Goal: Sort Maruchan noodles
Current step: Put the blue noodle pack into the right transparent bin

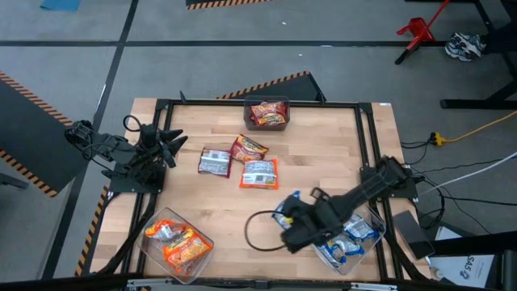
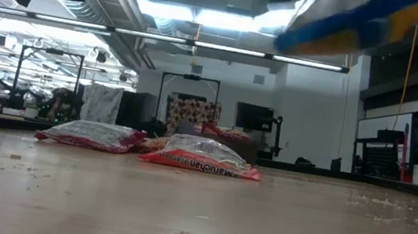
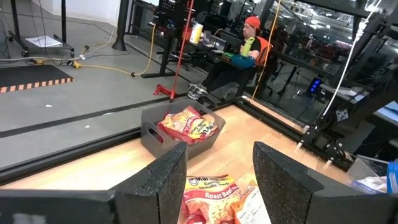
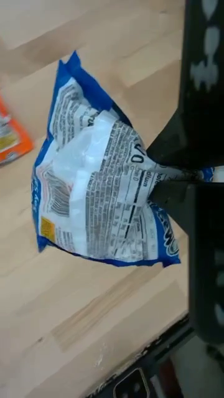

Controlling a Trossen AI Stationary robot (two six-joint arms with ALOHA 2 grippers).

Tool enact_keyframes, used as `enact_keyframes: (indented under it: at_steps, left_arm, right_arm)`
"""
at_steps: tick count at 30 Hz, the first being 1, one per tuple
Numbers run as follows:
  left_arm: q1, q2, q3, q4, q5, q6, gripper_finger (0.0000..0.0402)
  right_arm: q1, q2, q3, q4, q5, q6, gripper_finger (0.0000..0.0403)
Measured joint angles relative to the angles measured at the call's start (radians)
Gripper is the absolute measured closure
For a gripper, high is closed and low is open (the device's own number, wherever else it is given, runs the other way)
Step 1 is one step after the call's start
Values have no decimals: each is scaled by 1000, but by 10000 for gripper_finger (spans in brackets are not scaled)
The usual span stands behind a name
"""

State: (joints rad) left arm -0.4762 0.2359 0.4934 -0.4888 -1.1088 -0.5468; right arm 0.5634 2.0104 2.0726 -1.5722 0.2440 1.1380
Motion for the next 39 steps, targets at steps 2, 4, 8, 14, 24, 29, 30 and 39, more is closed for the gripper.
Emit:
enact_keyframes:
  at_steps: [2,4,8,14,24,29,30,39]
  left_arm:
    - [0,0,0,0,0,0,225]
    - [0,0,0,0,-4,0,225]
    - [0,0,0,0,-6,0,225]
    - [0,0,0,1,-6,-1,225]
    - [0,0,0,2,-18,-27,225]
    - [0,0,0,2,-60,-27,225]
    - [0,0,0,2,-68,-27,225]
    - [0,0,0,0,-92,-27,225]
  right_arm:
    - [27,-53,-56,2,1,65,402]
    - [55,-115,-122,1,0,131,402]
    - [113,-254,-273,1,0,281,402]
    - [214,-457,-544,1,-119,510,402]
    - [352,-624,-815,1,-336,669,402]
    - [393,-635,-874,2,-406,691,402]
    - [400,-635,-880,2,-416,692,402]
    - [406,-625,-910,1,-352,730,402]
